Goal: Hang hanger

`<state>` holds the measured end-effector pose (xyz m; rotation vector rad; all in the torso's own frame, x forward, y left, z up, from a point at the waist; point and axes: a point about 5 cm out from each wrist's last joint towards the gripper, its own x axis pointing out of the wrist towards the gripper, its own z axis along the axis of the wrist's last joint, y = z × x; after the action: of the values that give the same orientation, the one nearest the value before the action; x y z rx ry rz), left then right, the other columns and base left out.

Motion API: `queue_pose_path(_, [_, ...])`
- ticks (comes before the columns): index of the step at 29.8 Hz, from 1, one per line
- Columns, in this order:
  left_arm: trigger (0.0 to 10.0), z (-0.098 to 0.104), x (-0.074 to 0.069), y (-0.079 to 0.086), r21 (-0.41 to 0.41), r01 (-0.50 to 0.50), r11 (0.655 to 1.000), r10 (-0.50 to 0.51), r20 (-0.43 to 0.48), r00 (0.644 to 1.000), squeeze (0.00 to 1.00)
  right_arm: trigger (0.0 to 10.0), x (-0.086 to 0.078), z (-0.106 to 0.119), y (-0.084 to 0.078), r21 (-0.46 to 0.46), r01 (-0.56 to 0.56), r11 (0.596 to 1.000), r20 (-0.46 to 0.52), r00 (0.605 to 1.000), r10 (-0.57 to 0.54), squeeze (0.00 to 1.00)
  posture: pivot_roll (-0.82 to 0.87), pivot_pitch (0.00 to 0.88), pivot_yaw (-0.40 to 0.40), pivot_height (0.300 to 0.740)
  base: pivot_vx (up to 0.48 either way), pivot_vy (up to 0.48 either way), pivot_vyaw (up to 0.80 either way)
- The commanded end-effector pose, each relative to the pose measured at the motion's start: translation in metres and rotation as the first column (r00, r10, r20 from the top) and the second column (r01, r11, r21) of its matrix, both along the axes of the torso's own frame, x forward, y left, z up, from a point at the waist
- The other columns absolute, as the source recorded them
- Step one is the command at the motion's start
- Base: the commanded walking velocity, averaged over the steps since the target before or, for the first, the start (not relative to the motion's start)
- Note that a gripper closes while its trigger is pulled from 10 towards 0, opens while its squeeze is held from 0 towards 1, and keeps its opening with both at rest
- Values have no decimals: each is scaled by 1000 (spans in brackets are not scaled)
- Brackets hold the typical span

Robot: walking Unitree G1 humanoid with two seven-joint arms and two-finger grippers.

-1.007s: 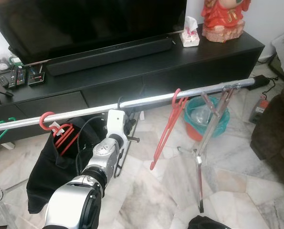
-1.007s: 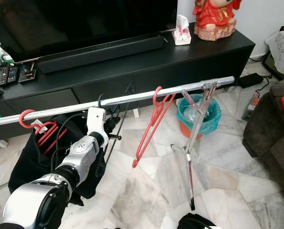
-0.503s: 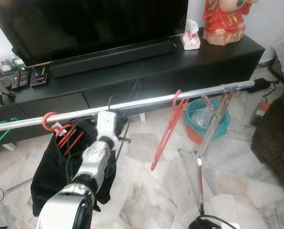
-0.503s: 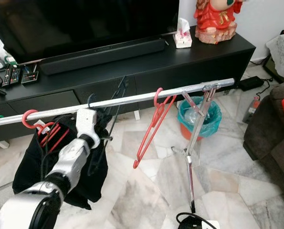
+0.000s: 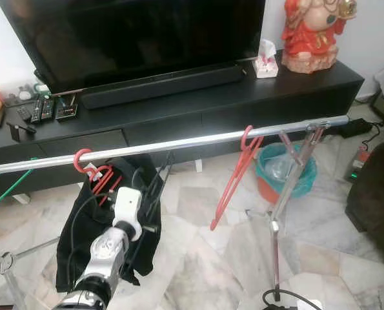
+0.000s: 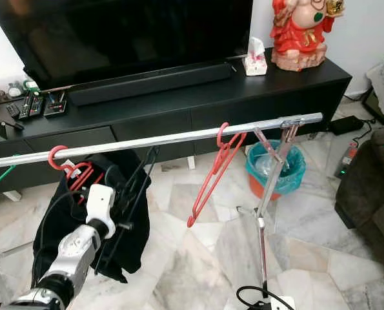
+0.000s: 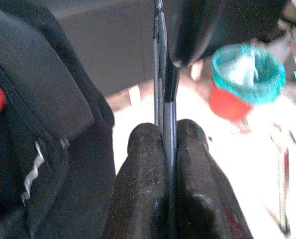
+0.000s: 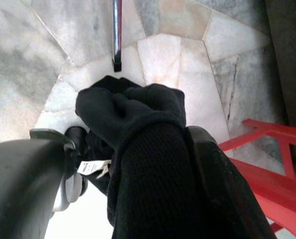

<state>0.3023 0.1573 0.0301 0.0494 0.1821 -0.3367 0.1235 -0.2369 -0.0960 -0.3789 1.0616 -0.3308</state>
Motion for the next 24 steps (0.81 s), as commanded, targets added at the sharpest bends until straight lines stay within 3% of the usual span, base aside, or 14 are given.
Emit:
queue_pose_path(1, [10000, -15, -10, 5, 35, 4, 999, -1, -82, 997, 0, 10000, 0, -1, 2, 11, -9, 1000, -8, 1000, 9, 0, -72, 0, 93, 740, 0, 0, 0])
queue_pose_path(11, [10000, -46, -35, 4, 173, 105, 979, -60, -250, 966, 0, 10000, 1, -1, 2, 17, -4, 1000, -12, 1000, 4, 0, -75, 0, 95, 740, 0, 0, 0])
queue_pose_path(14, [10000, -54, -41, 11, 194, 80, 978, -18, -303, 953, 0, 10000, 2, -1, 2, 19, -8, 1000, -14, 1000, 8, 0, -70, 0, 93, 740, 0, 0, 0])
queue_pose_path(17, [10000, -59, -47, 14, 296, 165, 941, -68, -312, 948, 0, 10000, 2, -1, 2, 20, -9, 1000, -14, 1000, 9, 0, -78, 0, 92, 740, 0, 0, 0])
queue_pose_path(20, [10000, -61, -50, 13, 299, 179, 937, -76, -326, 942, 0, 10000, 1, -1, 1, 20, -10, 1000, -16, 1000, 10, 0, -63, 0, 90, 740, 0, 0, 0])
queue_pose_path(23, [10000, -69, -58, 20, 308, 145, 940, -18, -380, 925, 0, 10000, 0, -1, 2, 22, -16, 1000, -22, 1000, 17, 0, -59, 0, 90, 740, 0, 0, 0])
queue_pose_path(24, [10000, -74, -63, 25, 277, 85, 957, 41, -420, 907, 0, 10000, 0, -1, 3, 25, -17, 1000, -22, 1000, 18, 0, -66, 0, 92, 740, 0, 0, 0])
